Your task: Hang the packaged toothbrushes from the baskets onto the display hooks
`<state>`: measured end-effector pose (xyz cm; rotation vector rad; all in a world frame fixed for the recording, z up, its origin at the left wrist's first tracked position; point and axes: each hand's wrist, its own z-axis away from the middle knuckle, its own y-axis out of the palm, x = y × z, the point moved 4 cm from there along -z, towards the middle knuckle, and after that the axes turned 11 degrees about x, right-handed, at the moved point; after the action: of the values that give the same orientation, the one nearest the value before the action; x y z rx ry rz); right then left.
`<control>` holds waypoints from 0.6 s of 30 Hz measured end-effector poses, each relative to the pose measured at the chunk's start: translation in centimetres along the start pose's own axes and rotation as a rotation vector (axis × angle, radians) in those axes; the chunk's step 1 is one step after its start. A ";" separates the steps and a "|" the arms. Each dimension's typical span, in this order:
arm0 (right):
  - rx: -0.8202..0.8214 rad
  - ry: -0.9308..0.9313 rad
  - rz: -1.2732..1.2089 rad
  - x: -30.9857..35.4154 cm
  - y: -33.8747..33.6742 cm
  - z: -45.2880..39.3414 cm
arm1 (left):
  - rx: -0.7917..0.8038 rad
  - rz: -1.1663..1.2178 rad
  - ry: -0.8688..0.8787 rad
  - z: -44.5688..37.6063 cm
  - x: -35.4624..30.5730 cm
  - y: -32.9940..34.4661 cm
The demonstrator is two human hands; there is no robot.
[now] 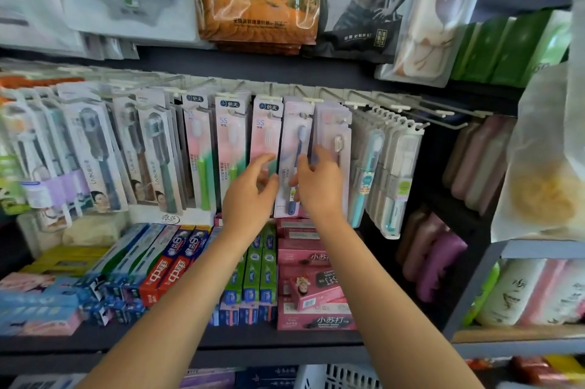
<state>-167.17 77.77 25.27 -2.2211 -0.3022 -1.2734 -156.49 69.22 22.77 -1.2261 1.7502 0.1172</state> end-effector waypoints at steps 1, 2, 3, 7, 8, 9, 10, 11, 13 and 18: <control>0.014 0.013 0.008 -0.1 0.2 0.0 | 0.003 0.004 0.002 0.0 0.1 0.0; 0.023 0.029 0.005 -0.3 0.4 -0.1 | 0.009 0.007 0.001 0.1 0.1 -0.1; 0.029 0.041 -0.007 -0.4 0.5 -0.1 | 0.013 0.008 -0.001 0.0 0.2 -0.2; 0.013 -0.019 0.053 0.3 0.5 0.7 | 0.025 0.003 -0.010 -0.2 0.2 -0.6; 0.004 -0.050 0.075 0.6 0.3 1.1 | 0.030 0.014 -0.012 -0.3 0.0 -0.7; -0.007 -0.085 0.085 1.0 0.0 1.4 | 0.033 0.035 -0.009 -0.4 -0.3 -0.9; -0.024 -0.121 0.081 1.4 -0.5 1.6 | 0.039 0.062 -0.001 -0.5 -0.8 -1.0; -0.042 -0.159 0.066 1.9 -1.0 1.7 | 0.047 0.091 0.010 -0.6 -1.4 -1.2; -0.038 -0.220 0.036 3.0 -2.0 1.3 | 0.077 0.128 0.033 -0.9 -3.1 -1.3; 0.263 -0.138 -0.005 5.1 -3.3 -0.5 | 0.133 0.121 0.013 -2.3 -5.2 -1.3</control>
<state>-166.39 79.80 30.94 -2.0850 -0.4989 -1.0200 -156.75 70.85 28.35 -1.0276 1.8135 0.0624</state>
